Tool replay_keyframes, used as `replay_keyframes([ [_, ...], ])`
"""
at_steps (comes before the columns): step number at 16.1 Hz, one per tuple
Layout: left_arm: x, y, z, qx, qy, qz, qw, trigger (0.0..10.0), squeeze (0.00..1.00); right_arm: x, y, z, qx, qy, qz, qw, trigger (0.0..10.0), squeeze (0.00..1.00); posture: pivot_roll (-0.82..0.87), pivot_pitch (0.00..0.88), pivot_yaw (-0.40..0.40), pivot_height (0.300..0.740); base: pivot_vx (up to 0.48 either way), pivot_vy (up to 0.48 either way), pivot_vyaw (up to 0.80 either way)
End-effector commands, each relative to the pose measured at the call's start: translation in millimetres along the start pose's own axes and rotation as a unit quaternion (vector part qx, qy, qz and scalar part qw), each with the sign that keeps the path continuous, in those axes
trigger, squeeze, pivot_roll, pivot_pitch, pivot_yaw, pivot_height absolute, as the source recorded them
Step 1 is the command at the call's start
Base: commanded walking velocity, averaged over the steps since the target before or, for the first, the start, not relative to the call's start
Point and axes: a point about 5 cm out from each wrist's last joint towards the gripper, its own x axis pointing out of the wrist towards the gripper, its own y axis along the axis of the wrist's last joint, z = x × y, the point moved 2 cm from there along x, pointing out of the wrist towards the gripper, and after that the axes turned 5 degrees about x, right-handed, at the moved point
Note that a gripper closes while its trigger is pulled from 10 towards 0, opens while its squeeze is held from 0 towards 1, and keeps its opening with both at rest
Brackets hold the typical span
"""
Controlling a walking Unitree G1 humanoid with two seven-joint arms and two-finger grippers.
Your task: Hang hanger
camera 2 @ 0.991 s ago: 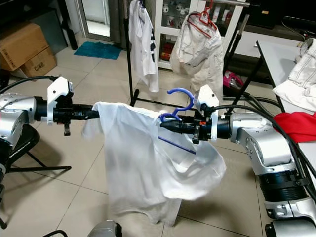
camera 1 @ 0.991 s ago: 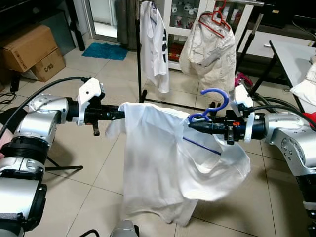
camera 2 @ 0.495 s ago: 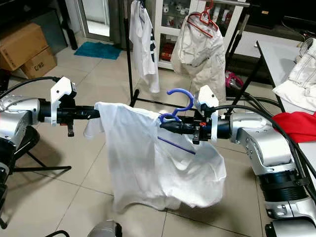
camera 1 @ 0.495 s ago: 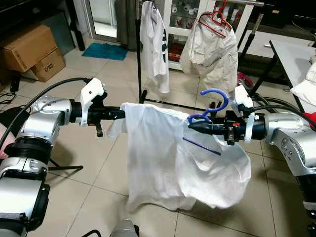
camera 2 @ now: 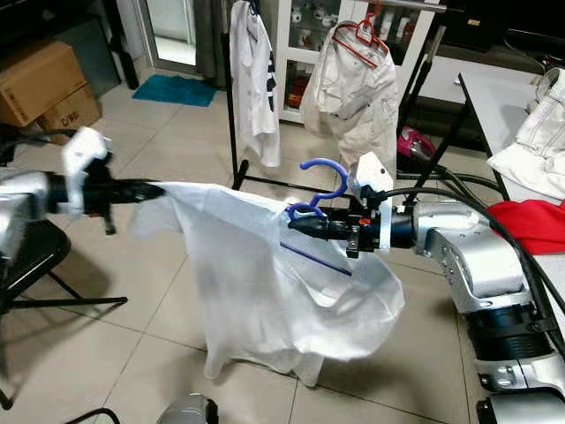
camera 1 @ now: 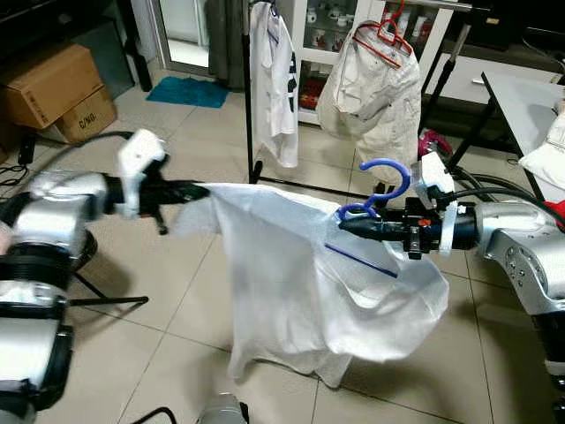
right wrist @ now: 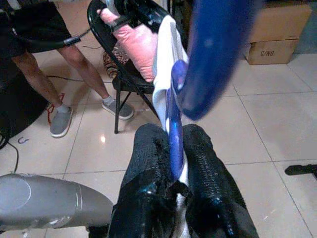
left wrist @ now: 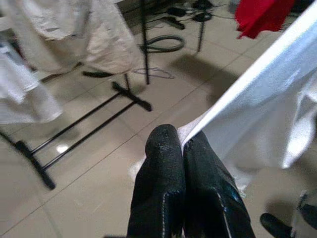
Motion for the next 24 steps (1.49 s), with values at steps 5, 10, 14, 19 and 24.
replay_keyframes([
  [5,-29.9,-8,-22.2,0.004,0.090,-0.036,0.995,0.0,0.00,-6.6,4,2.7,-0.013,-0.009,-0.001,1.000,10.0,0.00,0.09,0.000,-0.004,0.740,0.000,0.000,0.00],
  [10,-53.6,-20,-42.7,0.032,0.200,-0.102,0.974,0.0,0.00,-6.8,4,3.3,-0.015,-0.008,-0.004,1.000,10.0,0.00,0.08,0.000,-0.005,0.740,0.000,0.000,0.00],
  [14,-58.5,-29,-47.0,0.036,0.235,-0.131,0.963,0.0,0.00,-6.9,5,3.2,-0.017,-0.009,-0.003,1.000,10.0,0.00,0.08,0.000,-0.004,0.740,0.000,0.000,0.00],
  [19,-60.6,-42,-45.5,0.042,0.241,-0.169,0.955,0.0,0.00,-6.8,5,3.1,-0.019,-0.010,-0.002,1.000,10.0,0.00,0.08,0.000,-0.004,0.740,0.000,0.000,0.00],
  [24,-34.4,-18,-39.6,0.007,0.188,-0.053,0.981,10.0,1.00,-2.5,6,2.5,-0.020,-0.005,0.000,1.000,10.0,0.00,0.08,0.000,-0.006,0.740,0.000,0.000,0.00],
])
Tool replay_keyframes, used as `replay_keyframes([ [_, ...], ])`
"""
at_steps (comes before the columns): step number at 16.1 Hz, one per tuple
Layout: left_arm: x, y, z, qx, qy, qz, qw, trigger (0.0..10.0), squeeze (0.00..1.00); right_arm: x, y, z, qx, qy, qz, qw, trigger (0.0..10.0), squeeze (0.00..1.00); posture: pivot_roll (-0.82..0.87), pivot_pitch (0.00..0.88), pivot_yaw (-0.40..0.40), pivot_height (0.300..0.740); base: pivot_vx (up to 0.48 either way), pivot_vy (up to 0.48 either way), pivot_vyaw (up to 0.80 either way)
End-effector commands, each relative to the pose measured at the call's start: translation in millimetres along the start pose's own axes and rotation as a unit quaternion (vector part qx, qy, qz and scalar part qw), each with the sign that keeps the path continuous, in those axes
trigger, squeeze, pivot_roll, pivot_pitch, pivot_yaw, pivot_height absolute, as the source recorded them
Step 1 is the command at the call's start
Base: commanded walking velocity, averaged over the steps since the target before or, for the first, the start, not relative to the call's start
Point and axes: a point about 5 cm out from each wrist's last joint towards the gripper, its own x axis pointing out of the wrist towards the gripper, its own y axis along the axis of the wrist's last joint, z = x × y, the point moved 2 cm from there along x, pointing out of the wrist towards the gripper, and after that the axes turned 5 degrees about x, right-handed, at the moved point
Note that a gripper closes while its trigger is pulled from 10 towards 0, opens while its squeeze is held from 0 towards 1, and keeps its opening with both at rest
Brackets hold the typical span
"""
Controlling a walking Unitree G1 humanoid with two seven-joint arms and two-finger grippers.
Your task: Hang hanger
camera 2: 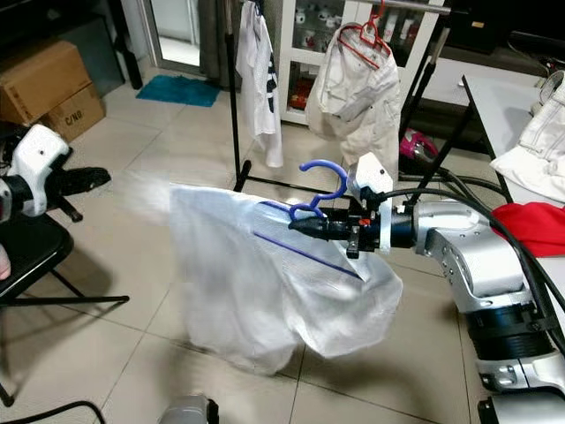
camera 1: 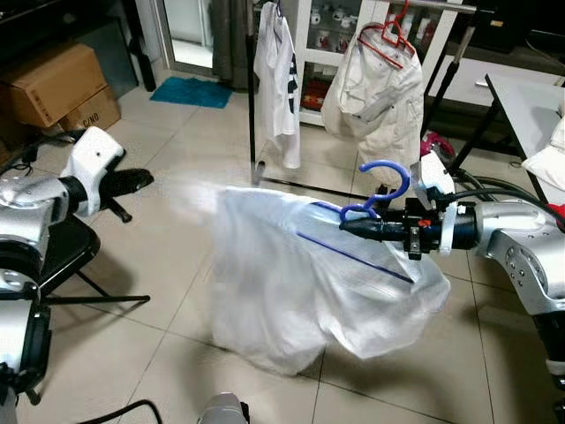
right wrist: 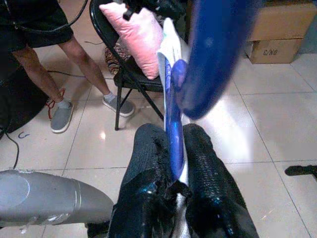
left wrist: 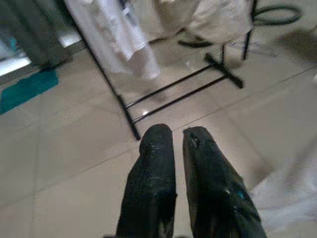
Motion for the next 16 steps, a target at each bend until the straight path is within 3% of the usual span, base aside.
replay_keyframes([
  [1,1.8,14,-3.4,0.003,-0.007,0.024,1.000,10.0,1.00,-2.4,7,1.9,-0.018,-0.006,0.004,1.000,10.0,0.00,0.08,0.000,-0.006,0.740,0.000,0.000,0.00],
  [4,3.1,27,-4.0,0.012,-0.025,0.042,0.999,10.0,1.00,-2.2,8,2.9,-0.021,-0.013,0.000,1.000,10.0,0.00,0.08,0.000,-0.005,0.740,0.000,0.000,0.00],
  [8,16.8,69,4.3,0.026,-0.079,0.114,0.990,10.0,1.00,3.1,7,5.2,-0.032,-0.032,-0.018,0.999,10.0,0.00,0.09,0.000,-0.015,0.740,0.000,0.000,0.00],
  [10,35.8,98,27.9,0.033,-0.157,0.159,0.974,10.0,1.00,12.4,6,5.7,-0.036,-0.041,-0.035,0.998,10.0,0.00,0.10,0.000,-0.016,0.740,0.000,0.000,0.00],
  [11,51.5,119,55.7,0.040,-0.239,0.183,0.953,10.0,1.00,20.1,6,3.6,-0.040,-0.039,-0.045,0.997,10.0,0.00,0.09,0.000,-0.013,0.740,0.000,0.000,0.00],
  [13,59.6,126,74.3,0.053,-0.289,0.182,0.938,10.0,1.00,23.9,5,1.7,-0.042,-0.036,-0.051,0.997,10.0,0.00,0.09,0.000,-0.006,0.740,0.000,0.000,0.00],
  [14,68.8,132,97.5,0.069,-0.350,0.171,0.918,10.0,1.00,28.5,4,-1.4,-0.046,-0.032,-0.057,0.997,10.0,0.00,0.08,0.000,0.004,0.740,0.000,0.000,0.00],
  [15,72.1,134,105.4,0.071,-0.369,0.169,0.911,10.0,0.00,30.5,4,-2.5,-0.047,-0.031,-0.059,0.997,10.0,0.00,0.08,0.000,0.008,0.740,0.000,0.000,0.00],
  [16,74.6,135,112.4,0.073,-0.386,0.167,0.904,10.0,0.00,32.5,4,-3.5,-0.048,-0.032,-0.060,0.997,10.0,0.00,0.07,0.000,0.013,0.740,0.000,0.000,0.00],
])
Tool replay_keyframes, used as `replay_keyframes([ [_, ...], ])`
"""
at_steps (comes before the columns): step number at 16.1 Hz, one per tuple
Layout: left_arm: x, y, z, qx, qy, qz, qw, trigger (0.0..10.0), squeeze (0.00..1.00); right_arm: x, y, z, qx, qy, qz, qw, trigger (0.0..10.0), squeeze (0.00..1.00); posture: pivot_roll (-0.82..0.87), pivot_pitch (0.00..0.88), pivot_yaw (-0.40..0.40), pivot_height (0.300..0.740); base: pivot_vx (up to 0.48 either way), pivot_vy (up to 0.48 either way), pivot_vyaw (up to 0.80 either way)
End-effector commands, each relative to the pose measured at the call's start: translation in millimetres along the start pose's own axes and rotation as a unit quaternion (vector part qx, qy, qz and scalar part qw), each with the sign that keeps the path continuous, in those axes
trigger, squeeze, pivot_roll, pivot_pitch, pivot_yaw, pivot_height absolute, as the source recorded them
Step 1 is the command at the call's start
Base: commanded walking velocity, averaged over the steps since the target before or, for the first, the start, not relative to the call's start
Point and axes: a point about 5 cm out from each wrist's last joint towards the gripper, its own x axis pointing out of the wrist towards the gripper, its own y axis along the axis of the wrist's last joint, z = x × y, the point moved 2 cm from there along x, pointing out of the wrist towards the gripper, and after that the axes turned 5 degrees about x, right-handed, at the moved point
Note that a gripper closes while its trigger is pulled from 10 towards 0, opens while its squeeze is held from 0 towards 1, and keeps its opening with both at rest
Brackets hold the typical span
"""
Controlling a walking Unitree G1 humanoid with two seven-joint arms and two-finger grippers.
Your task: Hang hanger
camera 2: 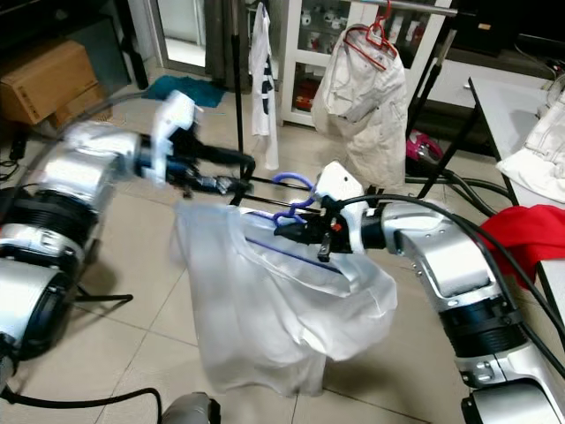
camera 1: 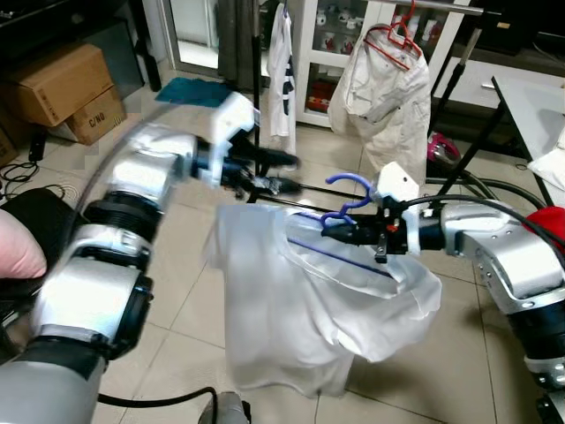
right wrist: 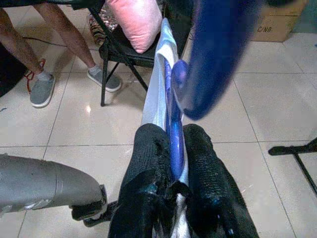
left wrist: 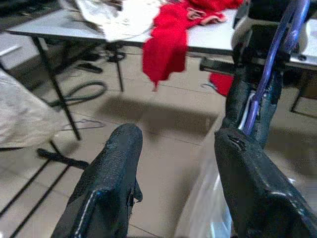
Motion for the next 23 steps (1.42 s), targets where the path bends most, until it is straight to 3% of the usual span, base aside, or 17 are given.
replay_keyframes([
  [1,6.4,9,-0.2,0.021,-0.015,-0.005,1.000,10.0,0.00,1.7,8,-0.5,-0.017,-0.008,0.003,1.000,10.0,0.00,0.06,0.000,0.028,0.740,0.000,0.000,0.00],
  [4,9.1,13,-4.6,0.011,0.030,0.020,0.999,10.0,0.00,1.9,-3,11.5,0.004,-0.090,-0.015,0.996,10.0,0.00,0.06,0.000,0.037,0.740,0.000,0.000,0.00],
  [5,-3.4,7,-12.3,0.016,0.116,0.024,0.993,10.0,0.00,-0.6,-23,25.6,0.066,-0.186,-0.024,0.980,10.0,0.00,0.06,0.000,0.033,0.740,0.000,0.000,0.00],
  [6,-7.7,4,-14.1,0.017,0.144,0.024,0.989,10.0,0.00,-1.4,-30,29.2,0.084,-0.214,-0.026,0.973,10.0,0.00,0.06,0.000,0.031,0.740,0.000,0.000,0.00],
  [8,-24.6,-24,-15.4,-0.007,0.267,-0.003,0.964,10.0,0.00,-5.2,-61,40.4,0.161,-0.329,-0.021,0.930,10.0,0.00,0.08,0.000,0.022,0.740,0.000,0.000,0.00],
  [10,-32.2,-43,-5.3,-0.038,0.332,-0.008,0.943,10.0,0.00,-7.0,-80,41.6,0.212,-0.393,-0.001,0.895,10.0,0.00,0.09,0.000,0.008,0.740,0.000,0.000,0.00],
  [11,-33.5,-49,-2.1,-0.043,0.347,-0.018,0.937,10.0,0.00,-6.3,-83,40.6,0.215,-0.400,0.001,0.891,10.0,0.00,0.10,0.000,0.007,0.740,0.000,0.000,0.00],
  [12,-36.4,-63,5.6,-0.059,0.377,-0.032,0.924,10.0,0.00,-5.5,-88,39.1,0.230,-0.422,0.011,0.877,10.0,0.00,0.09,0.000,0.009,0.740,0.000,0.000,0.00],
  [13,-41.1,-81,16.0,-0.071,0.418,-0.048,0.904,10.0,0.00,-9.0,-90,39.7,0.245,-0.463,0.037,0.851,10.0,0.00,0.09,0.000,0.005,0.740,0.000,0.000,0.00],
  [14,-42.5,-90,26.2,-0.077,0.439,-0.051,0.894,10.0,0.00,-13.7,-91,38.5,0.255,-0.492,0.064,0.830,10.0,0.00,0.09,0.000,0.003,0.740,0.000,0.000,0.00],
  [15,-42.4,-94,34.2,-0.063,0.453,-0.054,0.888,10.0,0.00,-16.5,-93,33.8,0.255,-0.506,0.079,0.821,10.0,0.00,0.09,0.000,-0.003,0.740,0.000,0.000,0.00],
  [17,-41.5,-97,40.5,-0.063,0.471,-0.058,0.878,10.0,0.00,-16.1,-95,27.0,0.236,-0.512,0.088,0.822,10.0,0.00,0.10,0.000,-0.010,0.740,0.000,0.000,0.00],
  [20,-43.2,-97,41.1,-0.082,0.533,-0.040,0.841,10.0,0.00,-10.2,-89,21.8,0.229,-0.521,0.112,0.815,10.0,0.00,0.08,0.000,0.016,0.740,0.250,0.000,0.00],
  [23,-34.6,-94,42.8,-0.079,0.534,-0.035,0.841,10.0,0.00,-11.7,-89,21.9,0.220,-0.540,0.113,0.805,10.0,0.00,0.08,0.000,0.024,0.740,0.411,0.000,0.76],
])
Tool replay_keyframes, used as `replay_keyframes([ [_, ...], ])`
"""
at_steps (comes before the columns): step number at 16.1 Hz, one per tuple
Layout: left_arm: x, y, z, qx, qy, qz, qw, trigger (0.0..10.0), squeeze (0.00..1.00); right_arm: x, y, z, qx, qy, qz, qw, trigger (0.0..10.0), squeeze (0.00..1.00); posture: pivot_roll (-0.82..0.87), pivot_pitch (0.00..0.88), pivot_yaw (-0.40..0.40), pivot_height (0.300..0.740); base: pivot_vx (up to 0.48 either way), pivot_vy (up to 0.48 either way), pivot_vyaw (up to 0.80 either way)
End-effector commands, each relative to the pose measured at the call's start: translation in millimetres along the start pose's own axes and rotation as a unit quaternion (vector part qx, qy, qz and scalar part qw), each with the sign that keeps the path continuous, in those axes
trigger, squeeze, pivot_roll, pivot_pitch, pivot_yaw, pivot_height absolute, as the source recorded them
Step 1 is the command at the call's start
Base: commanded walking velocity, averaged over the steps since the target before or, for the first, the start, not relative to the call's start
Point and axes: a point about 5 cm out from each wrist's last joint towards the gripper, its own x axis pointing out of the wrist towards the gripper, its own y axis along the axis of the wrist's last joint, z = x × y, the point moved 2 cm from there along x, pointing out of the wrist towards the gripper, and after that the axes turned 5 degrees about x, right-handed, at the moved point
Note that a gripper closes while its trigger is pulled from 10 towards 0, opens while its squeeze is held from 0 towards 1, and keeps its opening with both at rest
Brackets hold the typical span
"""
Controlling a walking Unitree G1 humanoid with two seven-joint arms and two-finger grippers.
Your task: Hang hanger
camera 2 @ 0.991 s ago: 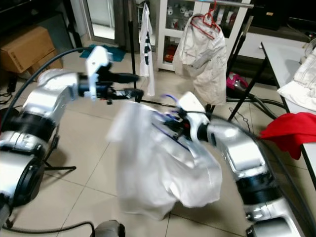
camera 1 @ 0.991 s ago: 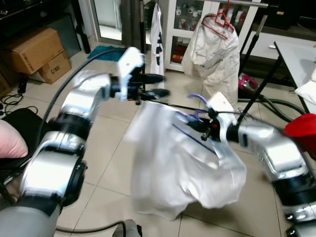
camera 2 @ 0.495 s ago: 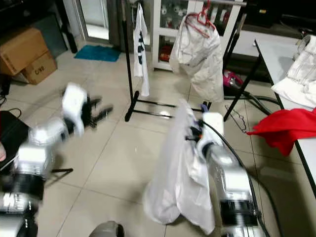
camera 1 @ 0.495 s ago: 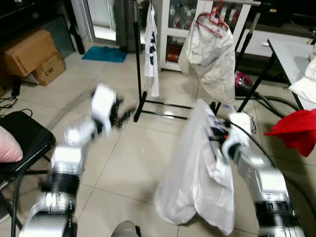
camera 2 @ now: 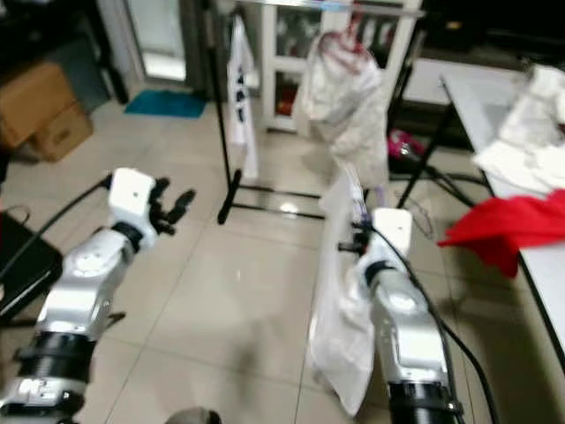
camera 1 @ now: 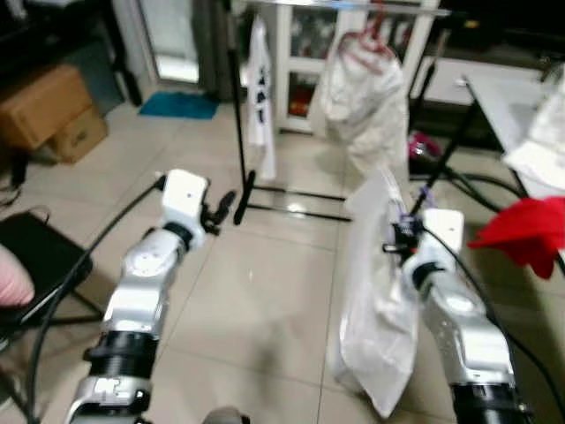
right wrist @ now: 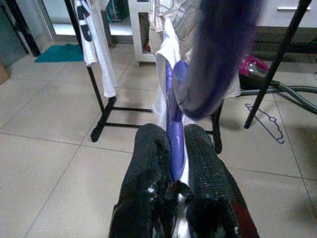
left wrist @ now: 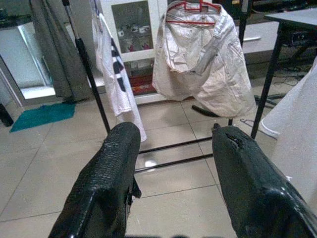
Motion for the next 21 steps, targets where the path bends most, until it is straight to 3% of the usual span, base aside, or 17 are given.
replay_keyframes([
  [1,-0.1,4,-5.5,0.006,0.013,0.004,1.000,10.0,0.00,3.0,10,-6.4,-0.008,0.006,0.025,1.000,10.0,0.00,0.08,0.000,0.024,0.740,0.420,0.000,0.80],
  [2,0.7,6,-8.1,0.003,0.021,0.005,1.000,10.0,0.00,6.4,10,-6.1,-0.027,-0.006,0.022,0.999,10.0,0.00,0.08,0.000,0.026,0.740,0.424,0.000,0.62],
  [5,1.5,5,-12.6,0.000,0.031,0.000,1.000,10.0,0.00,8.6,12,-7.0,-0.026,0.001,0.024,0.999,10.0,0.00,0.07,0.000,0.037,0.740,0.423,0.000,0.00],
  [8,7.0,6,-11.0,-0.021,0.046,-0.004,0.999,10.0,0.00,8.3,13,-1.1,0.004,-0.011,0.020,1.000,10.0,0.00,0.06,0.000,0.034,0.740,0.425,0.000,0.00],
  [10,7.7,3,-10.3,-0.036,0.056,-0.017,0.998,10.0,0.00,9.1,14,-1.9,-0.010,-0.003,0.023,1.000,10.0,0.00,0.06,0.000,0.025,0.740,0.403,0.000,0.00],
  [14,4.9,0,-10.3,-0.025,0.050,-0.020,0.998,10.0,0.00,8.4,16,1.4,-0.034,-0.011,0.037,0.999,10.0,0.00,0.07,0.000,0.020,0.740,0.399,0.000,0.00],
  [17,1.6,0,-8.2,-0.007,0.041,-0.017,0.999,10.0,0.00,8.2,17,-2.2,-0.022,0.001,0.038,0.999,10.0,0.00,0.07,0.000,0.014,0.740,0.402,0.000,0.00],
  [21,2.4,1,-6.6,-0.012,0.034,-0.014,0.999,10.0,0.00,9.4,20,-3.9,-0.020,0.002,0.040,0.999,10.0,0.00,0.07,0.000,0.019,0.740,0.401,0.000,0.00],
])
